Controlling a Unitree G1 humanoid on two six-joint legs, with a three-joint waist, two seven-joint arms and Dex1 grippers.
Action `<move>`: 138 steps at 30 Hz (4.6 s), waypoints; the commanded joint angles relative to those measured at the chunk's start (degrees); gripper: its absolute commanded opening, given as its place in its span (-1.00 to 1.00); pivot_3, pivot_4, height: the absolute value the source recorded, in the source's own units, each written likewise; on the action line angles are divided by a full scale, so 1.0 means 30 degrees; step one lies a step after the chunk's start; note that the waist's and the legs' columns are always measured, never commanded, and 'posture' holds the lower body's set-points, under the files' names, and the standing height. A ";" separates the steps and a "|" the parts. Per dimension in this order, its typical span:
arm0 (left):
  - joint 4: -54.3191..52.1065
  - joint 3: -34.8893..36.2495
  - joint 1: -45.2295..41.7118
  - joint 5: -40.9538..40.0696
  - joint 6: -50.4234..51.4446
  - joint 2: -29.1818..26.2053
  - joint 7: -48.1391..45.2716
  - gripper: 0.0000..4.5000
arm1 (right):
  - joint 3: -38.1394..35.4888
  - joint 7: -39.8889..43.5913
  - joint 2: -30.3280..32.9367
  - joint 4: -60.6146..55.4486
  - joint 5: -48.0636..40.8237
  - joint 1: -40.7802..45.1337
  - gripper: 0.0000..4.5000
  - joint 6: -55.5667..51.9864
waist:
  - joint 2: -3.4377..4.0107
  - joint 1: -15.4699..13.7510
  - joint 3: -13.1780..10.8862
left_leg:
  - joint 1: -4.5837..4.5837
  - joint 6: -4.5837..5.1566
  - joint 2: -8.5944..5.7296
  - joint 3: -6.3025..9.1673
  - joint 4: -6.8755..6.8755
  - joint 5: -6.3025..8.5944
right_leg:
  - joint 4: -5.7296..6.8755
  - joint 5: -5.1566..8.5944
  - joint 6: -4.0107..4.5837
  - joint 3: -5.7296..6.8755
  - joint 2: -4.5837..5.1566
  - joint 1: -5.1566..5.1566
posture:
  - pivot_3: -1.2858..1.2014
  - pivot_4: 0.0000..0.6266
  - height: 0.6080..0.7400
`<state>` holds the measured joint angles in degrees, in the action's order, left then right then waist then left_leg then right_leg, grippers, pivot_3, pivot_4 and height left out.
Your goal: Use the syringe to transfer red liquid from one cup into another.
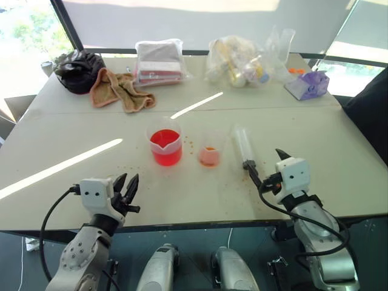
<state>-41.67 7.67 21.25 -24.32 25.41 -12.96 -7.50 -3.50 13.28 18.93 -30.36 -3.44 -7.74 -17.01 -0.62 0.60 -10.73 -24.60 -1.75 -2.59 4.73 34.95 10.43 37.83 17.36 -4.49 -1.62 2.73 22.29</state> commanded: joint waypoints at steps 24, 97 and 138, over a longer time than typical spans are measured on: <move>-0.0286 0.2597 -0.5472 -0.8882 0.4407 -0.7145 -0.7733 -0.25 | 0.1159 0.2831 0.5483 0.7006 -0.5325 2.1819 0.96 -2.5108 | 0.0072 0.0027 -0.0041 | -0.0267 0.0073 0.0024 0.0009 0.0014 -0.0040 | 0.0056 -0.0041 0.0054 0.0062 -0.0012 0.0321 | 0.03 -0.52 0.94; 0.8953 0.7048 -1.9903 -1.5109 1.2933 -1.7528 -1.2540 -0.25 | 0.4414 0.9193 -0.7797 1.1874 -0.6363 1.8923 -0.40 0.0742 | 0.0032 0.0641 -0.0065 | -0.0245 0.0044 0.0037 -0.0062 0.0014 -0.0054 | 0.0231 -0.0134 -0.0118 0.0035 -0.0044 0.0399 | 0.03 -0.52 0.94; 1.0297 0.1070 -2.1549 -0.9080 0.8894 -1.3046 -1.4341 -0.25 | 0.5622 0.8524 -0.8323 1.6119 -0.2235 1.6993 -0.40 0.6526 | 0.0023 0.0630 -0.0060 | -0.0227 -0.0019 0.0038 -0.0053 0.0033 -0.0094 | 0.0337 -0.0135 -0.0116 0.0041 -0.0062 0.0415 | 0.03 -0.52 0.94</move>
<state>-9.82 10.74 -41.71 -51.71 53.02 -52.16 -50.10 13.02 38.69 -5.00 19.20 -10.12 41.98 0.71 -0.55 2.49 -10.91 -25.28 -1.82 -2.48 4.57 35.06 10.14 38.87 16.95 -4.84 -1.49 2.54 23.53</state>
